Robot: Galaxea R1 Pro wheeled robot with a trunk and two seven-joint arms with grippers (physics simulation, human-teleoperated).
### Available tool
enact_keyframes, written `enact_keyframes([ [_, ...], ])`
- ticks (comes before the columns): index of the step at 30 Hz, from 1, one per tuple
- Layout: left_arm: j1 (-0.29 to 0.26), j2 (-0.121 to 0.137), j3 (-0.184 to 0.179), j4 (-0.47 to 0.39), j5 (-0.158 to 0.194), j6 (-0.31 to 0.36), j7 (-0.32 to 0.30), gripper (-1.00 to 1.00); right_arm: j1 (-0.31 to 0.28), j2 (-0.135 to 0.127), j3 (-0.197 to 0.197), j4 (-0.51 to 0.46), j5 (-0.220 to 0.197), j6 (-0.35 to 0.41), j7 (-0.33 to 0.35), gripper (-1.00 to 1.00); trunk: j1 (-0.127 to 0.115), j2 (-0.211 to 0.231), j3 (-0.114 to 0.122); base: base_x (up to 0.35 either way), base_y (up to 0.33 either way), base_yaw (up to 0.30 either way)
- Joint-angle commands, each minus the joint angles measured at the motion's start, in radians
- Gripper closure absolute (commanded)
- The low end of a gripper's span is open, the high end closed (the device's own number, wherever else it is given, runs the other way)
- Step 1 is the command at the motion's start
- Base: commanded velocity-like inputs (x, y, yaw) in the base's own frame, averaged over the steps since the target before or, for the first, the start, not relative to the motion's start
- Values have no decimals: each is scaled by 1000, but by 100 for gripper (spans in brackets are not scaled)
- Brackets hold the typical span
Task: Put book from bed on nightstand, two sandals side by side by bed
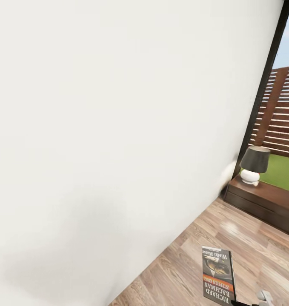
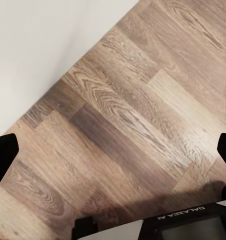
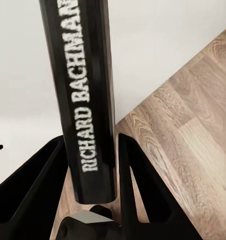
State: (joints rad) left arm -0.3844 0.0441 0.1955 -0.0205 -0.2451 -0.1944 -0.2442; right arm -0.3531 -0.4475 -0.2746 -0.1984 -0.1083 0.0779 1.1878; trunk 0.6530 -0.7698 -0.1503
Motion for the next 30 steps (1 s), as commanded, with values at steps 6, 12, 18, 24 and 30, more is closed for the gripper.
enact_keyframes([
  [6,-1,0,9,1,-9,-4,-3,-100,-1,-1,2,1,-11,8,3,100,0,-1,-2,2,0,-242],
  [12,-1,0,9,1,-9,-4,-3,-100,-1,0,2,1,-11,8,3,100,0,-1,-2,0,0,-240],
  [18,-1,0,9,1,-9,-4,-3,-100,-1,0,2,1,-11,8,3,100,0,-1,-2,0,0,-237],
  [24,-1,0,9,1,-9,-4,-3,-100,-1,0,2,1,-11,8,3,100,0,-1,-2,0,0,-236],
  [30,-1,0,9,1,-9,-4,-3,-100,-1,0,2,1,-11,8,3,100,0,-1,-2,55,0,-236],
])
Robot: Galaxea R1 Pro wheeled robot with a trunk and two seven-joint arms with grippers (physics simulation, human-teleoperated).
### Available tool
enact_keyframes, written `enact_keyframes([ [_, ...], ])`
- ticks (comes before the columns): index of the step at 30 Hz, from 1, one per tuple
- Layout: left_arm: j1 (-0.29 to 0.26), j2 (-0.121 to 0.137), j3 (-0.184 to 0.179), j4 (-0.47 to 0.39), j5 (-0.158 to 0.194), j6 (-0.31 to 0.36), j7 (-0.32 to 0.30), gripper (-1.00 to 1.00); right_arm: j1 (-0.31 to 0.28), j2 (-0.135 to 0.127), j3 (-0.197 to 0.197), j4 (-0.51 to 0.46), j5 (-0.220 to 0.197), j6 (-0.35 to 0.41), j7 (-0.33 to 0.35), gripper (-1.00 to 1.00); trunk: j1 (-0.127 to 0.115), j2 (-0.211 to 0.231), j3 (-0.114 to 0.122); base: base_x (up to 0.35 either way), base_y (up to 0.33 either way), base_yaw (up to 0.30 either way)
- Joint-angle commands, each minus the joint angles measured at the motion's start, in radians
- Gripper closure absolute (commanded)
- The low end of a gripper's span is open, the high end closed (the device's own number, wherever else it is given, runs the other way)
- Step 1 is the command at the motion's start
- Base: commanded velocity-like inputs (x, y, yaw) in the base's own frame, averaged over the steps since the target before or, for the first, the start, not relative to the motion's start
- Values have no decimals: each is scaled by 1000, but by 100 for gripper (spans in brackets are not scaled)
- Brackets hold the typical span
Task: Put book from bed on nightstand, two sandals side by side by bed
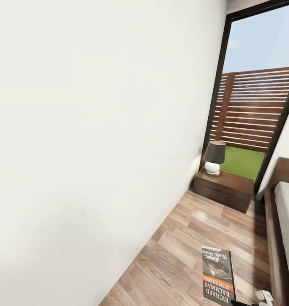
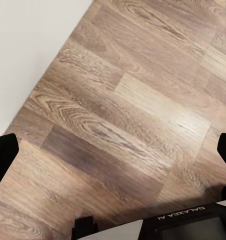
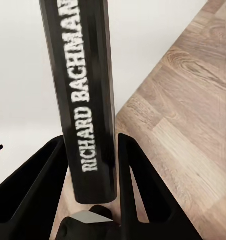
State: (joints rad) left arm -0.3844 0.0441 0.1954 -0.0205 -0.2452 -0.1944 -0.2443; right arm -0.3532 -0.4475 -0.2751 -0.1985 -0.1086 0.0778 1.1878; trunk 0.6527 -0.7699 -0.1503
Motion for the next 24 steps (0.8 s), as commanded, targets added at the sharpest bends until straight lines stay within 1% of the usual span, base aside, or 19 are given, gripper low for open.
enact_keyframes([
  [1,-1,0,9,1,-9,-3,-3,-100,-1,0,2,1,-11,8,3,100,1,-1,-2,258,0,-236],
  [17,-1,0,9,1,-10,-3,-3,-100,-1,-1,2,1,-11,8,3,100,1,-1,-2,307,0,-236],
  [20,-1,0,9,1,-10,-3,-3,-100,-1,0,2,1,-11,8,3,100,1,-1,-2,151,0,-236],
  [24,-1,0,9,1,-10,-3,-3,-100,-1,0,2,1,-11,8,3,100,1,-1,-2,36,0,-236],
])
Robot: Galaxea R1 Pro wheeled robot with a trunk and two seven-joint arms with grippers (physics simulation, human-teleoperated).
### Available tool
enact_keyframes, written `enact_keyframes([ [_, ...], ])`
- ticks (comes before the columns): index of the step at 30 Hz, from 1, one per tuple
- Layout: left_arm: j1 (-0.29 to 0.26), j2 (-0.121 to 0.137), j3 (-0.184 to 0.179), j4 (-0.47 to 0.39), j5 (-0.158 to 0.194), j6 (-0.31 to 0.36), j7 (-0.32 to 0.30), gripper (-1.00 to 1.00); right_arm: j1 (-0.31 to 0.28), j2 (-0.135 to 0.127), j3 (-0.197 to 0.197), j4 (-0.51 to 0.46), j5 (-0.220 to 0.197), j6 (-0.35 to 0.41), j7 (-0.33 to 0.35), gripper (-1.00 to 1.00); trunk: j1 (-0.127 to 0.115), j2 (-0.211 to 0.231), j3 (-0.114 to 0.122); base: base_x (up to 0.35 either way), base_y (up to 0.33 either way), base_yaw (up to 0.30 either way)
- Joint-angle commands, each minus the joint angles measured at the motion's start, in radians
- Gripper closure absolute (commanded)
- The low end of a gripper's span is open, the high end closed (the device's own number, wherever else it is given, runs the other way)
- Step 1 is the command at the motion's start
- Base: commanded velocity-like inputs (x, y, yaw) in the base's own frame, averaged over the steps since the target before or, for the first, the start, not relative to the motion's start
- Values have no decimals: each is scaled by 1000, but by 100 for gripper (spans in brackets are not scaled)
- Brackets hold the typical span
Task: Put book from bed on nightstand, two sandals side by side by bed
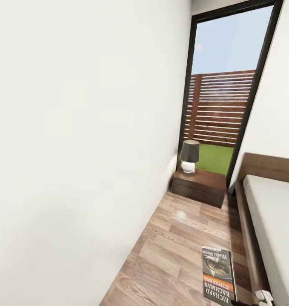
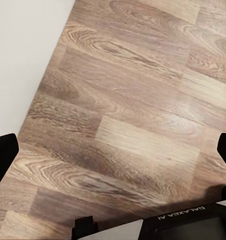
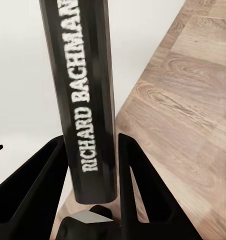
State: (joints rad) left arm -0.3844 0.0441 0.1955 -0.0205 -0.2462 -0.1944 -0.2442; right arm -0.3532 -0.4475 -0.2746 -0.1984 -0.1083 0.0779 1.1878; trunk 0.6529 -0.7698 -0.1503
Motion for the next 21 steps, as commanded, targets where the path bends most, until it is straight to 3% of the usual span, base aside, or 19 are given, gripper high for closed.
enact_keyframes([
  [1,-1,0,9,1,-10,-3,-3,-100,-1,0,2,0,-11,8,3,100,0,-1,-2,10,0,-236],
  [14,-1,0,9,1,-10,-3,-3,-100,-1,0,2,0,-11,8,3,100,0,-1,-2,5,0,-234],
  [21,-1,0,9,1,-9,-3,-3,-100,-1,0,2,0,-11,8,3,100,0,-1,-2,249,0,-228],
])
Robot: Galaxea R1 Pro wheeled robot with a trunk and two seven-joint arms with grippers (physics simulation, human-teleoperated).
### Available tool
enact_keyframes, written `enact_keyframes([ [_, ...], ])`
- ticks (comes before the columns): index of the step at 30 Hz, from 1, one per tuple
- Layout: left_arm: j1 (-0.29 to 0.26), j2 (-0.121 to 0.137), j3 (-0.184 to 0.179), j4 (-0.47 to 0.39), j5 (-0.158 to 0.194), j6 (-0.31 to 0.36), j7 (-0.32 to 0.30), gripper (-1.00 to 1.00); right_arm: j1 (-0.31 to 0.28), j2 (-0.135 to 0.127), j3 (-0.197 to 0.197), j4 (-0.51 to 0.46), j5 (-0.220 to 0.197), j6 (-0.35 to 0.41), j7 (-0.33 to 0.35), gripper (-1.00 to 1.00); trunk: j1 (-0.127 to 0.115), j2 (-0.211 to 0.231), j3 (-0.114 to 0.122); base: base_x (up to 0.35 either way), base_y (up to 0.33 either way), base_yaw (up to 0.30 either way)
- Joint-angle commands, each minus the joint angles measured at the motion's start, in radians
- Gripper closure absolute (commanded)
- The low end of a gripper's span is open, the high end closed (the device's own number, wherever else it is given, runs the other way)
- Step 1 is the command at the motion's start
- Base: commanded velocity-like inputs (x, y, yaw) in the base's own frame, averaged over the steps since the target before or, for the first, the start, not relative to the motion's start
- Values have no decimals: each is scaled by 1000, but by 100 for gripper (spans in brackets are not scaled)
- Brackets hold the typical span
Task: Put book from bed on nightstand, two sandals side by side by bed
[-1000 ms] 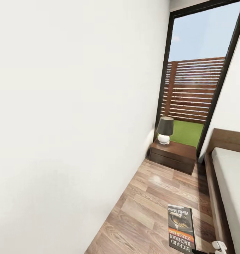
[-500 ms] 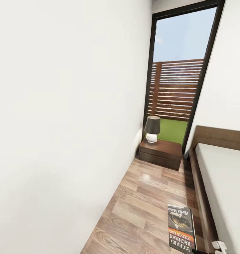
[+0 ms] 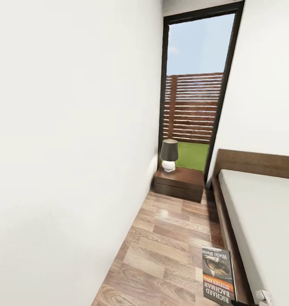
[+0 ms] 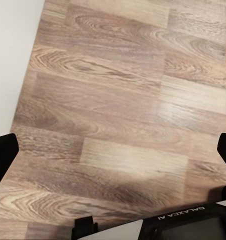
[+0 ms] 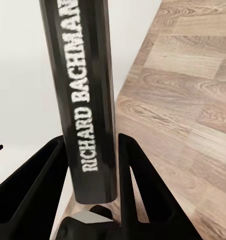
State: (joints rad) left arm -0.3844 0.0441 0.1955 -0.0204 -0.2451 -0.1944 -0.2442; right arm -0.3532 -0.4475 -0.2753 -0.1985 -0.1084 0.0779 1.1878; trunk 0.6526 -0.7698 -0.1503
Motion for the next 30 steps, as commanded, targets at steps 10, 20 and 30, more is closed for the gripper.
enact_keyframes([
  [10,-1,0,9,0,-10,-4,-3,-100,-1,0,2,1,-11,8,3,100,1,-1,-2,29,0,-224],
  [20,-1,0,9,0,-10,-4,-3,-100,-1,0,2,1,-11,8,3,100,1,-1,-2,0,0,-213],
  [30,-1,0,9,0,-10,-4,-3,-100,-1,0,2,1,-11,8,3,100,1,-1,-2,85,0,-54],
])
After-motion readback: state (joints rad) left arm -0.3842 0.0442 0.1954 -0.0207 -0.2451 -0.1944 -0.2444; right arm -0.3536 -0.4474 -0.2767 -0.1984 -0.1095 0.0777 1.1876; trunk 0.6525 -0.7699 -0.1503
